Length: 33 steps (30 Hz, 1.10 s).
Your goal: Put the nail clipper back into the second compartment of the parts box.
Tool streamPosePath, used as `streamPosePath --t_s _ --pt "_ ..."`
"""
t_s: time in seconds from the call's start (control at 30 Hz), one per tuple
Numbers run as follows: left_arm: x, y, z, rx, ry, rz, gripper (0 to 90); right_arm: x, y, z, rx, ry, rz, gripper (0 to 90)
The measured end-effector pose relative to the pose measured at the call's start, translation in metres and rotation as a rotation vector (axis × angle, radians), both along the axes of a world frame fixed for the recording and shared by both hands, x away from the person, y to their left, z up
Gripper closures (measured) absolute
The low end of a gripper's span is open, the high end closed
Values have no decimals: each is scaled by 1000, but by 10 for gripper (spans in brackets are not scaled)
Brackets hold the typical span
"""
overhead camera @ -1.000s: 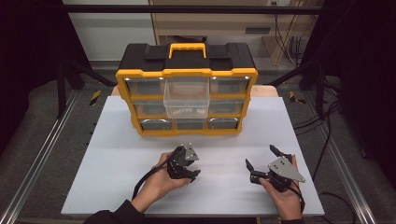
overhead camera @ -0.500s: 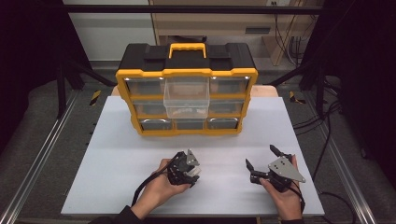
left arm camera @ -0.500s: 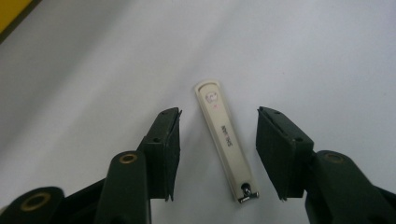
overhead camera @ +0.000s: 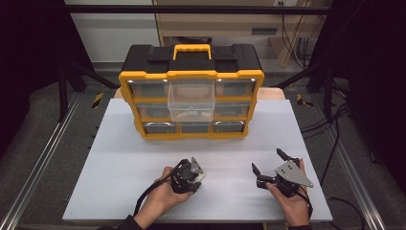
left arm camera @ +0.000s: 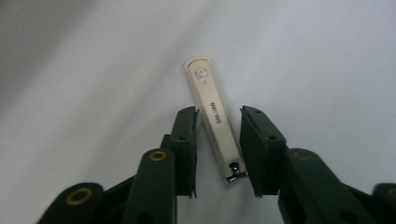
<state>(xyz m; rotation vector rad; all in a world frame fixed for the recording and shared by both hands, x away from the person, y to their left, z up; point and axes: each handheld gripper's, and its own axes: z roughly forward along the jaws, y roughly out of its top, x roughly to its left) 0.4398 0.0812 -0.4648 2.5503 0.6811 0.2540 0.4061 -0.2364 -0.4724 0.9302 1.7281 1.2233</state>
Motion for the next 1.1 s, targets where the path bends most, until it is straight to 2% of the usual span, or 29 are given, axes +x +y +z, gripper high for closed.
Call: streamPosePath --t_s 0.07,0.33,0.53,0.7,0.77,0.87,1.1 --pt "-1 -1 0 9 -6 -4 714 0 0 0 -1 0 -1 40" --pt "-1 0 -2 -18 10 -7 771 0 0 0 -2 0 -2 41" --pt "-2 1 -2 -17 -21 -30 774 0 0 1 -3 -3 -1 41" --pt "1 1 -2 -23 -26 -42 774 0 0 0 -4 0 0 41" --pt "3 2 -1 -9 -32 -56 775 0 0 0 -4 -1 2 41" --pt "6 3 2 -15 -36 -59 775 0 0 0 -6 -1 1 41" --pt "9 9 17 -61 -79 -42 775 0 0 0 -6 -2 0 40"
